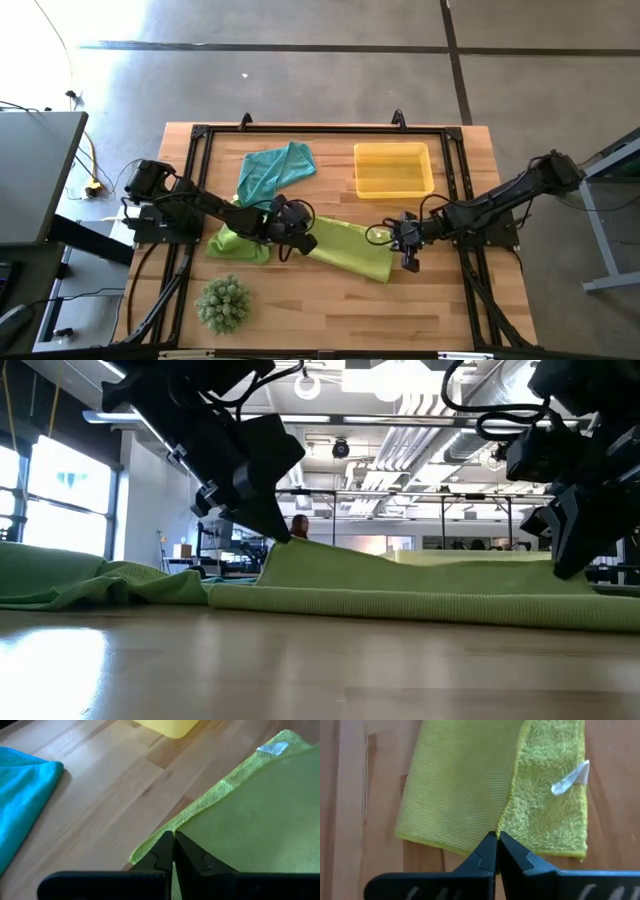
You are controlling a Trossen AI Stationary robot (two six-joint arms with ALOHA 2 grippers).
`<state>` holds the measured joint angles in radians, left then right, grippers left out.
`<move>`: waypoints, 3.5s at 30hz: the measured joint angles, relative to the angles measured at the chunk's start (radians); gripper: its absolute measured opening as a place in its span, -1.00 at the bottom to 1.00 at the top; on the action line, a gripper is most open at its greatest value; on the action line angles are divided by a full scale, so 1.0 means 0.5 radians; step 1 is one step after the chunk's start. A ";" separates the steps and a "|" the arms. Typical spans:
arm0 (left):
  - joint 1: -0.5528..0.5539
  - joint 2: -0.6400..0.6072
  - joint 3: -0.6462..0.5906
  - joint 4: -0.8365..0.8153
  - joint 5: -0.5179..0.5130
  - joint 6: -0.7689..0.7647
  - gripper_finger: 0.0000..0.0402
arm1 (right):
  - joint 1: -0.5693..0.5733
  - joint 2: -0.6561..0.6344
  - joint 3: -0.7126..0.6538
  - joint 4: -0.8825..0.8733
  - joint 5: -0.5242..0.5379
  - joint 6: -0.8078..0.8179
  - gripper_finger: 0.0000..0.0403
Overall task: Roll microfiber towels into tight, uniform cylinder then place into a basket
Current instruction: Roll the light green towel
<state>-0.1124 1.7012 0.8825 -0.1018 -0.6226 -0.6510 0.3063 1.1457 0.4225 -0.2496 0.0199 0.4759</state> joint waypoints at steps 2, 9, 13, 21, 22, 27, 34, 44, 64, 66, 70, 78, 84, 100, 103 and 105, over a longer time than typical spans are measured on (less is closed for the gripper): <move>0.010 0.000 0.000 0.000 0.007 -0.001 -1.00 | -0.022 -0.040 0.000 -0.025 0.028 -0.032 -1.00; 0.017 0.000 0.000 -0.007 0.023 -0.018 -1.00 | -0.096 -0.056 0.000 -0.031 0.121 -0.144 -1.00; 0.015 0.000 0.000 -0.012 0.024 -0.021 -1.00 | -0.143 -0.039 0.000 -0.045 0.151 -0.153 -1.00; 0.017 0.000 0.000 -0.013 -0.039 -0.018 -1.00 | -0.208 -0.039 0.001 -0.093 0.162 -0.169 -1.00; 0.017 0.000 0.000 -0.013 -0.042 -0.018 -1.00 | -0.214 -0.039 0.001 -0.095 0.169 -0.179 -1.00; 0.016 0.000 0.000 -0.013 -0.065 -0.017 -1.00 | -0.251 -0.039 0.001 -0.092 0.172 -0.238 -1.00; 0.025 0.000 0.000 -0.013 -0.095 -0.016 -1.00 | -0.292 -0.039 0.001 -0.104 0.260 -0.290 -1.00; 0.030 0.000 0.000 -0.012 -0.095 -0.016 -1.00 | -0.354 -0.039 0.001 -0.126 0.287 -0.379 -0.92; 0.030 0.000 0.000 -0.012 -0.082 0.000 -1.00 | -0.289 -0.039 0.002 -0.060 0.151 -0.109 -0.34; 0.030 0.000 0.000 -0.012 -0.082 0.000 -1.00 | -0.261 -0.039 0.002 -0.031 0.151 -0.112 -0.34; 0.030 0.000 0.000 -0.013 -0.082 -0.005 -0.97 | -0.230 -0.039 0.002 -0.024 0.171 -0.107 -0.34; 0.030 0.000 0.001 -0.057 -0.087 0.061 -0.53 | -0.228 -0.039 0.002 -0.024 0.159 0.030 -0.34; 0.030 0.001 0.011 -0.047 -0.078 0.228 -0.35 | -0.193 -0.039 0.002 -0.024 0.150 0.202 -0.34; 0.220 0.086 0.015 0.056 0.565 1.092 -0.34 | 0.205 0.102 0.003 0.171 0.593 0.856 -0.34; 0.252 0.157 0.009 0.115 0.673 1.116 -0.34 | 0.247 0.216 0.003 0.294 0.631 0.925 -0.34; 0.266 0.217 0.013 0.167 0.712 1.126 -0.34 | 0.261 0.274 0.003 0.360 0.643 0.932 -0.34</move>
<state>0.0206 1.8098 0.8890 -0.0183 -0.2664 -0.0880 0.4369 1.2825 0.4240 -0.0698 0.3416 0.9421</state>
